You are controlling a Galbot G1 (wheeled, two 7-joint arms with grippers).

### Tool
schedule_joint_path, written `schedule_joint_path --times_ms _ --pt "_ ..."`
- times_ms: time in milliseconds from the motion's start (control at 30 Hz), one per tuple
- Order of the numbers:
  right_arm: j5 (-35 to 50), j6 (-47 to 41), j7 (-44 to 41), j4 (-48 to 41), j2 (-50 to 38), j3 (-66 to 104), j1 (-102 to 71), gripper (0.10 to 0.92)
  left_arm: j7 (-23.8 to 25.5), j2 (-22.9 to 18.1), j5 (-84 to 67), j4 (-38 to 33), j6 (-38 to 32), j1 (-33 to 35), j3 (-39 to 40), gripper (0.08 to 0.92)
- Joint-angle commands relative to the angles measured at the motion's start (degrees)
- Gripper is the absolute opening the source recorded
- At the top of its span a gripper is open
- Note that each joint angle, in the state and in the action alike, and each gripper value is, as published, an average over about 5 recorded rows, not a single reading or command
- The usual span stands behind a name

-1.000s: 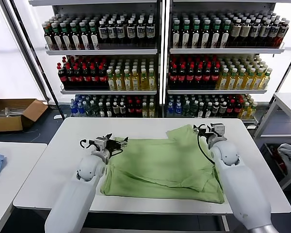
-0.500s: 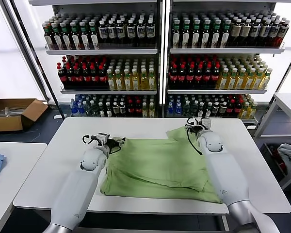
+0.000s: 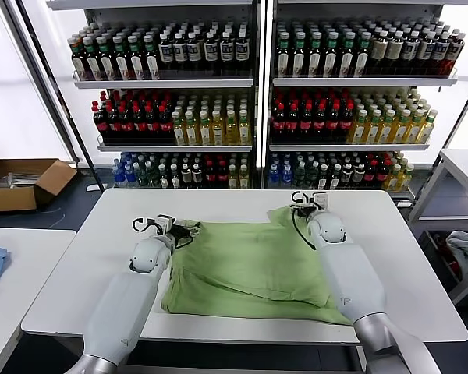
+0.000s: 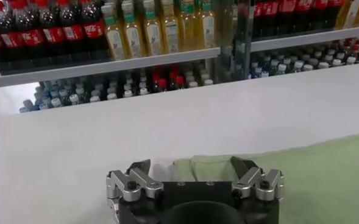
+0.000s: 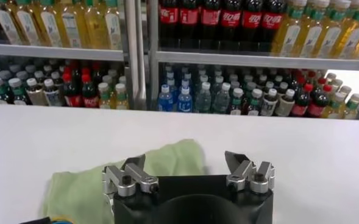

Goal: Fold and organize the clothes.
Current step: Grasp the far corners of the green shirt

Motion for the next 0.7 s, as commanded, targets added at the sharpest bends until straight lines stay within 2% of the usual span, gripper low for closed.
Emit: schedule_joint_path --times_ms 33,133,300,700 --pt "-0.83 -0.20 0.06 -1.32 0.56 0.01 0.21 0.822 0.19 0.00 -0.25 0.46 0.43 0.42 0.17 0.798" --pt "-0.94 -0.52 0.21 -0.67 0.35 0.17 -0.46 0.758 0.32 -0.05 -0.34 -0.20 0.60 1.10 0.31 0.724" --pt "-0.93 -0.84 0.50 0.37 0.12 0.73 -1.66 0.597 0.40 -0.08 -0.71 -1.23 0.88 1.80 0.39 0.577" --pt "-0.64 -0.39 0.56 3.03 0.10 1.69 -3.88 0.268 1.32 -0.21 -1.45 -3.54 -0.79 3.13 0.50 0.230"
